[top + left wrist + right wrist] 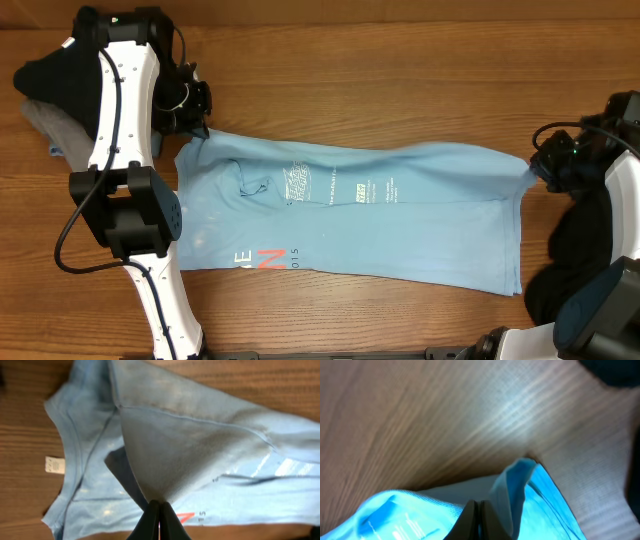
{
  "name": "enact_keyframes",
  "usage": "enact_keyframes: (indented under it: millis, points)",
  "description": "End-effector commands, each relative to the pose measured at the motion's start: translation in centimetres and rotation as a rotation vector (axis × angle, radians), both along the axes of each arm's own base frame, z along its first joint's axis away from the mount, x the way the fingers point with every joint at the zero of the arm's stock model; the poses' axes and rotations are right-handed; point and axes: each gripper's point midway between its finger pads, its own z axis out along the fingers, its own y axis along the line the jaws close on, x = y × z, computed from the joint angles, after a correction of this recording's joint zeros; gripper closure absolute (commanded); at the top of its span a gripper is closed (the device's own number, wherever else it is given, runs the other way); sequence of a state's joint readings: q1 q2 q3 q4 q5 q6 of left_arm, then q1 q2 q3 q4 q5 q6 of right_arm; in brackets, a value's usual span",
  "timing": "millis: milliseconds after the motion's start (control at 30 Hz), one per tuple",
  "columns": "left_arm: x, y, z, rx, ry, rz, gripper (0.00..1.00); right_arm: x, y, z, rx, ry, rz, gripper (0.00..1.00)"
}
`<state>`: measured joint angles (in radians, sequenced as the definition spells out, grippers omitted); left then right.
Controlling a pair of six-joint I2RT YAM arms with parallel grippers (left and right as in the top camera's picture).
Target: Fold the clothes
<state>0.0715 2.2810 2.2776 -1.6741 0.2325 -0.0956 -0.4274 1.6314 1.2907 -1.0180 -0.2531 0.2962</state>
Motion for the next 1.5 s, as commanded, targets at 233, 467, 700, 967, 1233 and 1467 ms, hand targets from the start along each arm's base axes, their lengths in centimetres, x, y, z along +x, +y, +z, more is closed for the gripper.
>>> enact_keyframes:
  millis: [233,467,700,967,1233,1467]
  points:
    - [-0.1,-0.8,2.9,-0.033,-0.085,-0.071,0.96,-3.3,-1.3,0.4,-0.069,0.134,-0.061,0.96]
    - [-0.8,-0.3,6.1,0.007,-0.168,-0.086,0.96,-5.1,-1.3,0.0,-0.083,0.214,-0.067,0.96]
    - [-3.5,0.5,6.9,0.063,-0.150,-0.100,0.96,-6.9,-1.8,-0.2,-0.127,0.296,-0.074,0.96]
    - [-7.6,0.9,3.0,0.080,0.041,-0.121,0.96,-9.0,-1.9,-0.2,-0.147,0.384,-0.071,0.96]
    - [-9.1,1.9,1.6,0.137,0.114,-0.134,0.96,-11.8,-0.9,-1.5,-0.117,0.497,-0.056,0.96]
    - [-9.1,2.4,1.7,0.164,0.113,-0.138,0.96,-13.9,0.2,-3.5,-0.080,0.574,-0.058,0.95]
